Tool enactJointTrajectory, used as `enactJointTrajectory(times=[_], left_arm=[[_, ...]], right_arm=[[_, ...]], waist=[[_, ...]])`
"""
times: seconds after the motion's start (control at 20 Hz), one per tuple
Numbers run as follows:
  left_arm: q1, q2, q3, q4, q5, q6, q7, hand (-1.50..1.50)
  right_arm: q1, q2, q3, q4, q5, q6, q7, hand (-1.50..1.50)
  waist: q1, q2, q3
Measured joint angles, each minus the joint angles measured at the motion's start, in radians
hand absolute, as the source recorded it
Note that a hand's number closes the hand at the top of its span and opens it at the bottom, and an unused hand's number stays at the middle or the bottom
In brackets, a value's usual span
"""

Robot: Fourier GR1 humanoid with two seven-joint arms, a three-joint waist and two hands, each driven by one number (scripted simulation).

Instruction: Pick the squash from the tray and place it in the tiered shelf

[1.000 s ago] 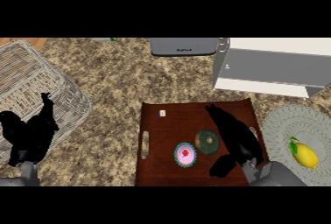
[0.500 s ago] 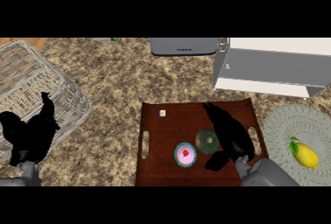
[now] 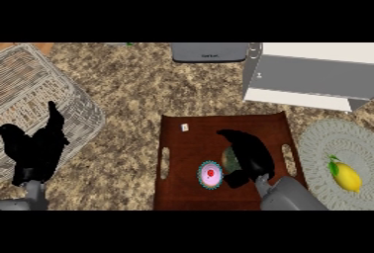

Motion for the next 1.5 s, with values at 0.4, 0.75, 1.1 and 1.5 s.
enactJointTrajectory(times=[0.4, 0.75, 1.1, 1.5], left_arm=[[-0.001, -0.015, 0.011, 0.001, -0.005, -0.006, -0.002, 0.0], [0.012, -0.019, 0.027, -0.007, -0.001, -0.018, 0.002, 0.0], [0.029, -0.024, 0.042, -0.02, -0.01, -0.012, 0.017, 0.0], [0.062, -0.029, 0.063, -0.038, -0.023, -0.004, 0.021, 0.0]], right_arm=[[-0.02, 0.022, 0.052, 0.069, 0.014, 0.038, -0.121, 1.5], [-0.007, 0.039, 0.005, 0.06, -0.013, 0.004, -0.161, 1.5], [-0.02, 0.02, -0.113, -0.023, -0.061, -0.008, -0.076, 1.5], [-0.084, -0.035, -0.219, -0.315, -0.013, -0.046, 0.07, 1.5]], waist=[[-0.003, -0.005, -0.004], [-0.017, -0.006, -0.001], [-0.035, -0.012, -0.001], [-0.064, -0.022, -0.003]])
